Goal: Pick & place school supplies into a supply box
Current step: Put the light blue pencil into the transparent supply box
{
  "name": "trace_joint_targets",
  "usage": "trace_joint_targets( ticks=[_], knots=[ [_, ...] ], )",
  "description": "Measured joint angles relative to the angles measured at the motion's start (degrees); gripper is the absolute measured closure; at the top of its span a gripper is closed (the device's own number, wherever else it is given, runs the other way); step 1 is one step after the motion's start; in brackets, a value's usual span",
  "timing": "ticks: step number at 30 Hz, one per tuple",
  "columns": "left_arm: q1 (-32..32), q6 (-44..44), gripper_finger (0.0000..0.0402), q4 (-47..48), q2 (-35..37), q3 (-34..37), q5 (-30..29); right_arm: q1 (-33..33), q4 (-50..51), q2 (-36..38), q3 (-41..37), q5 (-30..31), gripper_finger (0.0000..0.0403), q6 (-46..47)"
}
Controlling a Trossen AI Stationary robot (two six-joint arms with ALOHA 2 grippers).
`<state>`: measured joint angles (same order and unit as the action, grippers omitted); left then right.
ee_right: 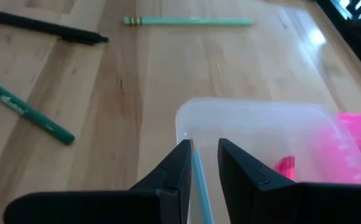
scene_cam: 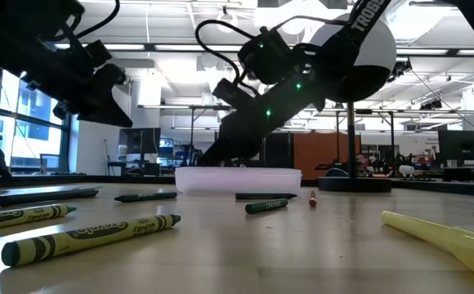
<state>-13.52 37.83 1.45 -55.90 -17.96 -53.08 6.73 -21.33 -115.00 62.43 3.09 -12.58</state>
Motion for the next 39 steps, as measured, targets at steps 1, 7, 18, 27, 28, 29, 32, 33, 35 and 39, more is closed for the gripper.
trace_joint_targets(
  ticks=[1, 7, 18, 27, 28, 29, 32, 33, 35, 39],
  knots=[
    [0.00, -0.03, 0.0355, 0.15, -0.01, 0.00, 0.12, -0.08, -0.38, 0.00, 0.00, 0.08, 0.0344, -0.16],
    [0.00, 0.04, 0.0351, 3.33, -0.02, 0.00, 0.23, -0.08, -1.01, 0.00, 0.00, -0.24, 0.0344, 0.45],
    [0.00, 2.59, 0.0209, 5.10, -1.40, 0.02, -0.27, -0.06, -3.05, 0.02, 0.00, -0.31, 0.0344, 0.51],
    [0.00, 17.45, 0.0211, 11.60, -1.40, 0.02, -4.00, -0.06, -3.09, 0.02, 0.00, -0.34, 0.0344, 0.52],
    [0.00, 19.33, 0.0217, 12.84, -1.40, 0.02, -4.24, -0.06, -3.09, 0.02, 0.00, -0.33, 0.0344, 0.53],
    [0.00, 21.15, 0.0223, 13.95, -1.40, 0.02, -4.29, -0.06, -3.09, 0.02, 0.00, -0.33, 0.0344, 0.53],
    [0.00, 25.37, 0.0240, 17.01, -1.82, 0.02, -4.22, -0.06, -3.09, 0.02, 0.00, -0.33, 0.0344, 0.53],
    [0.00, 26.74, 0.0245, 17.53, -2.40, 0.02, -4.21, -0.06, -3.09, 0.02, 0.00, -0.35, 0.0344, 0.53],
    [0.01, 29.64, 0.0252, 18.87, -3.57, 0.02, -4.23, -0.06, -3.10, 0.02, 0.00, -0.33, 0.0344, 0.53],
    [0.02, 34.78, 0.0252, 18.89, -8.07, 0.02, -4.22, -0.06, -3.07, 0.02, 0.00, -0.33, 0.0344, 0.53]
  ],
)
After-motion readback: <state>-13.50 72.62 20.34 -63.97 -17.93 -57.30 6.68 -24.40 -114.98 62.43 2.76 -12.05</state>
